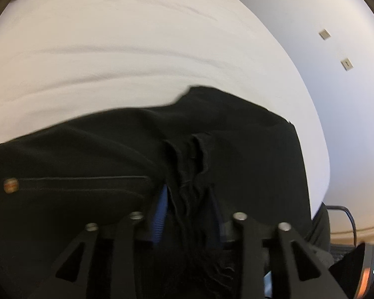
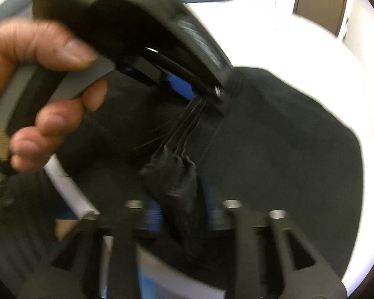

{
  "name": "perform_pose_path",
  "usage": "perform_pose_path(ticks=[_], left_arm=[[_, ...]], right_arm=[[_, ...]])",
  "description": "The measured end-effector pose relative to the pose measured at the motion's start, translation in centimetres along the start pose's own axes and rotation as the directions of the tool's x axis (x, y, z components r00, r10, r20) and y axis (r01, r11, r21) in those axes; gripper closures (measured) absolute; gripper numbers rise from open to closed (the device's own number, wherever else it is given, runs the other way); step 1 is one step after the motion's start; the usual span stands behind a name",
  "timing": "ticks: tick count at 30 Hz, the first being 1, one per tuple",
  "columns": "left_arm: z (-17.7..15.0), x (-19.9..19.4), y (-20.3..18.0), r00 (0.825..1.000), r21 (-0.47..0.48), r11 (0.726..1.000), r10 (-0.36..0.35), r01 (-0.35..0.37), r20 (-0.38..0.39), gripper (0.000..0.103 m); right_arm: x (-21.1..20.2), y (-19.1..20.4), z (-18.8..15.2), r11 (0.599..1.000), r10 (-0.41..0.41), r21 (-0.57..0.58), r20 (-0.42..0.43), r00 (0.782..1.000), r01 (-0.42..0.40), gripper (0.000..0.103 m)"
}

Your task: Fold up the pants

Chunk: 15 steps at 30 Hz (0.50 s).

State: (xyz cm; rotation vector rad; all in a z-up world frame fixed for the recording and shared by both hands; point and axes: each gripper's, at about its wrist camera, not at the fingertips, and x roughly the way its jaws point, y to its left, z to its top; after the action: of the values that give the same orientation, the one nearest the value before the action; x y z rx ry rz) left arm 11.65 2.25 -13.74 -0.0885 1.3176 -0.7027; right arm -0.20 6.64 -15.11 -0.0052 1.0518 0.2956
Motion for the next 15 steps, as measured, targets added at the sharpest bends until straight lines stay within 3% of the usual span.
perform_pose_path(ticks=[3,5,7,9,12,15], left_arm=[[0.0,-2.6,0.6,0.991,-0.005,0.993,0.117,-0.117,0.061,0.048],[-0.3,-4.0,-0.3,0.971,0.018,0.977,0.208,-0.212,0.119,0.044],[-0.8,-5.0,-2.2,0.96,0.047,0.972,0.219,-0.231,0.173,0.044],[-1.5,-5.0,-4.4,0.956,0.081,0.972,0.201,-0.222,0.214,0.044],[-3.3,-2.9,-7.7,0.954,0.176,0.954,0.203,-0.244,0.223,0.042],[-5.0,0.3,-8.5,0.959,0.19,0.945,0.238,-0.265,0.155,0.042]], right_arm=[[-3.3,-2.5,-0.7,0.985,0.143,0.089,0.037,0.989,-0.145,0.033],[-5.8,-5.4,-0.9,0.951,0.243,0.173,0.101,0.965,-0.258,0.033],[-7.6,-9.9,-1.1,0.878,0.355,0.279,0.164,0.92,-0.388,0.033],[-8.9,-15.3,-1.1,0.789,0.432,0.364,0.245,0.868,-0.495,0.041],[-9.0,-22.5,-1.1,0.654,0.523,0.433,0.336,0.784,-0.621,0.043],[-7.6,-27.6,-0.4,0.583,0.552,0.482,0.356,0.754,-0.655,0.047]])
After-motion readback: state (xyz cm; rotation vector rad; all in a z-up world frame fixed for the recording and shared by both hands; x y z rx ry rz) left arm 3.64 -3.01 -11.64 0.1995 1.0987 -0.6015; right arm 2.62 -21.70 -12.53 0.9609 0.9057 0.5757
